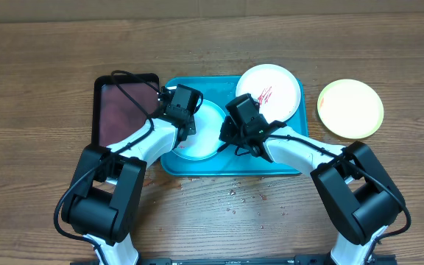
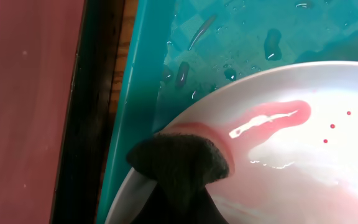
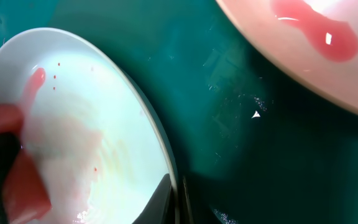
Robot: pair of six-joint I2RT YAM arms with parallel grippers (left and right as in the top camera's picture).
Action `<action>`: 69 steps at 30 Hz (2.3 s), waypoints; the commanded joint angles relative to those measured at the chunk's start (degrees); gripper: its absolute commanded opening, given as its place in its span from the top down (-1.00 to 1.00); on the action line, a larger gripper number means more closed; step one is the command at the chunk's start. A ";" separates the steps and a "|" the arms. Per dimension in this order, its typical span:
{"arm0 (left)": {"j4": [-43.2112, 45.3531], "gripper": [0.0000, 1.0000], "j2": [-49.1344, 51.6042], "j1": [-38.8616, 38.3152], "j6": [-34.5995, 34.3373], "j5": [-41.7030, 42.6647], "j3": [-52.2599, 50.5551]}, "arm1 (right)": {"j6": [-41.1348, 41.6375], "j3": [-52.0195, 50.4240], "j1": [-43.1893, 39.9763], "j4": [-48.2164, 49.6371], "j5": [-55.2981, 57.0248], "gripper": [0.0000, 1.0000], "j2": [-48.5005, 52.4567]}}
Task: Clean dirty plates on tray and stack at the side
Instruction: 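Keep scrubbing the light-blue plate's sauce with the left-held sponge, then wipe the light-blue plate's left edge with the sponge, right gripper holding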
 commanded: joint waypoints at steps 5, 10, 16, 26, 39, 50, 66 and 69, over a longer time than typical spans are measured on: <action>-1.64 0.92 11.63 -6.54 3.15 15.58 -10.38 | 1.55 1.57 0.15 0.87 0.37 0.92 0.37; 2.47 0.92 11.63 -8.55 3.43 16.09 -10.38 | 1.53 1.57 0.15 0.81 0.37 0.92 0.37; 4.72 0.92 11.65 -5.99 3.56 16.48 -10.38 | 1.53 1.57 0.15 0.81 0.37 0.92 0.37; 6.93 0.92 11.65 1.68 6.73 17.29 -10.36 | 1.53 1.57 0.15 0.76 0.35 0.92 0.37; -5.73 0.92 11.50 3.50 5.70 16.85 -10.32 | 1.53 1.57 0.15 0.57 0.35 0.92 0.37; -0.11 0.92 11.28 0.24 8.26 22.91 -10.32 | 1.53 1.57 0.15 0.59 0.37 0.93 0.37; 2.84 0.92 14.03 -0.37 12.70 21.75 -2.54 | 1.53 1.57 0.15 0.59 0.35 0.92 0.37; -2.21 0.92 17.42 -0.13 12.92 20.33 2.05 | 1.53 1.57 0.15 0.59 0.35 0.92 0.37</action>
